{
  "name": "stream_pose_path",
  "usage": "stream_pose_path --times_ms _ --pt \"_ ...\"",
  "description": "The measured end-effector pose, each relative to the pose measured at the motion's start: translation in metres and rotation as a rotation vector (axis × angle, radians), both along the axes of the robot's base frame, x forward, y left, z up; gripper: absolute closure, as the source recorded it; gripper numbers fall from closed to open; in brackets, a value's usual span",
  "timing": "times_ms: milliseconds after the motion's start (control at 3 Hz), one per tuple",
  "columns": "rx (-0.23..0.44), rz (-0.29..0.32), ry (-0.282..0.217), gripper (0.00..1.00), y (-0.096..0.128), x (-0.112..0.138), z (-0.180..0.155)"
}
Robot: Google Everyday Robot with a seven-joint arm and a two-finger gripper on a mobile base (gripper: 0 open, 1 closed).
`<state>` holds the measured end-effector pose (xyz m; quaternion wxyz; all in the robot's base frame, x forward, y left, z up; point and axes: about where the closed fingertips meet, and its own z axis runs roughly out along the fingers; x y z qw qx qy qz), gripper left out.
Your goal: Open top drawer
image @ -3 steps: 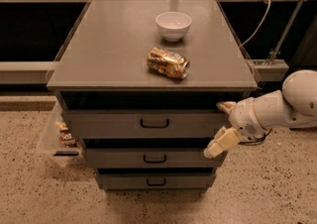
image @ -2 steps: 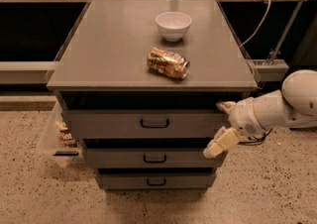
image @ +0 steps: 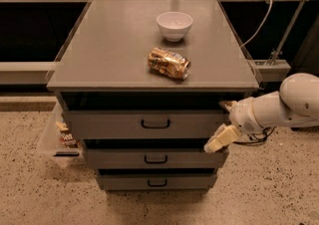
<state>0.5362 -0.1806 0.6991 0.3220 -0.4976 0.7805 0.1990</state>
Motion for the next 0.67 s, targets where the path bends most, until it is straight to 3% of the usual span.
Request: stream_pose_path --times_ms 667 --pt "-0.005 -0.04 0.023 0.0 -0.011 0.024 -0.027"
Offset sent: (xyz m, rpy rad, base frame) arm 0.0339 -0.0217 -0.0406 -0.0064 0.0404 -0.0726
